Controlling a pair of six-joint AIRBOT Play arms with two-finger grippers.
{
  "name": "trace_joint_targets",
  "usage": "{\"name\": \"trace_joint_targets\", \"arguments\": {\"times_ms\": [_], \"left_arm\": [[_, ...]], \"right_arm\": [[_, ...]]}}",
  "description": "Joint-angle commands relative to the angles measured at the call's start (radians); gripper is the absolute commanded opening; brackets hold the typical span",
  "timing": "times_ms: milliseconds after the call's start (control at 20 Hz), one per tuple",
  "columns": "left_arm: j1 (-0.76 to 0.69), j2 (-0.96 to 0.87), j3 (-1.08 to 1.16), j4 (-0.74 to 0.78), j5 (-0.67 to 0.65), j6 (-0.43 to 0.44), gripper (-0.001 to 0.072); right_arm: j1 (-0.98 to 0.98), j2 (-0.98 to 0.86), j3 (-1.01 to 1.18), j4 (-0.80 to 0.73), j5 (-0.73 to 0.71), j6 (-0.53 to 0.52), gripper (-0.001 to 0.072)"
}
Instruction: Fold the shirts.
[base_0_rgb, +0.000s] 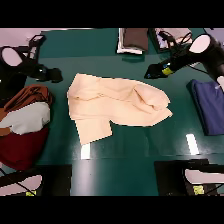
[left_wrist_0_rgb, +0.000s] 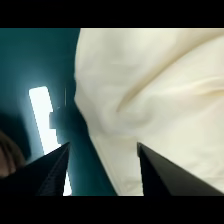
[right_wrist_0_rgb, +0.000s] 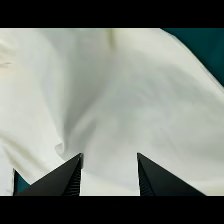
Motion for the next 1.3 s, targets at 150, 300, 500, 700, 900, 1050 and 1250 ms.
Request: {"name": "trace_joint_targets", "arguments": {"times_ms": [150,300,500,700,900,1050,1250], "left_arm": [[0.103,0.087,-0.314,-0.148,-0.07,-0.007,0.0498],[0.103,0.086,-0.502,-0.304,0.025,0.023,0.0498],[0.101,0.086,-0.626,-0.426,0.132,0.049,0.0498],[0.016,0.075,-0.654,-0.446,0.23,0.045,0.0498],[-0.042,0.069,-0.636,-0.452,0.302,0.031,0.0483],[-0.012,0.07,-0.562,-0.439,0.272,0.03,0.0029],[0.003,0.115,-0.471,-0.411,0.23,0.047,0.0021]], "right_arm": [[-0.061,0.209,-0.206,-0.002,-0.025,-0.01,0.0396],[-0.06,0.288,-0.314,0.003,-0.085,-0.01,0.0396],[-0.06,0.306,-0.364,0.031,-0.084,-0.009,0.0396],[-0.06,0.307,-0.363,0.087,-0.109,-0.009,0.0395],[-0.061,0.307,-0.363,0.099,-0.098,-0.01,0.0396],[-0.103,0.307,-0.37,0.094,-0.017,-0.03,0.0396],[-0.295,0.378,-0.549,0.076,0.025,-0.047,0.0395]]}}
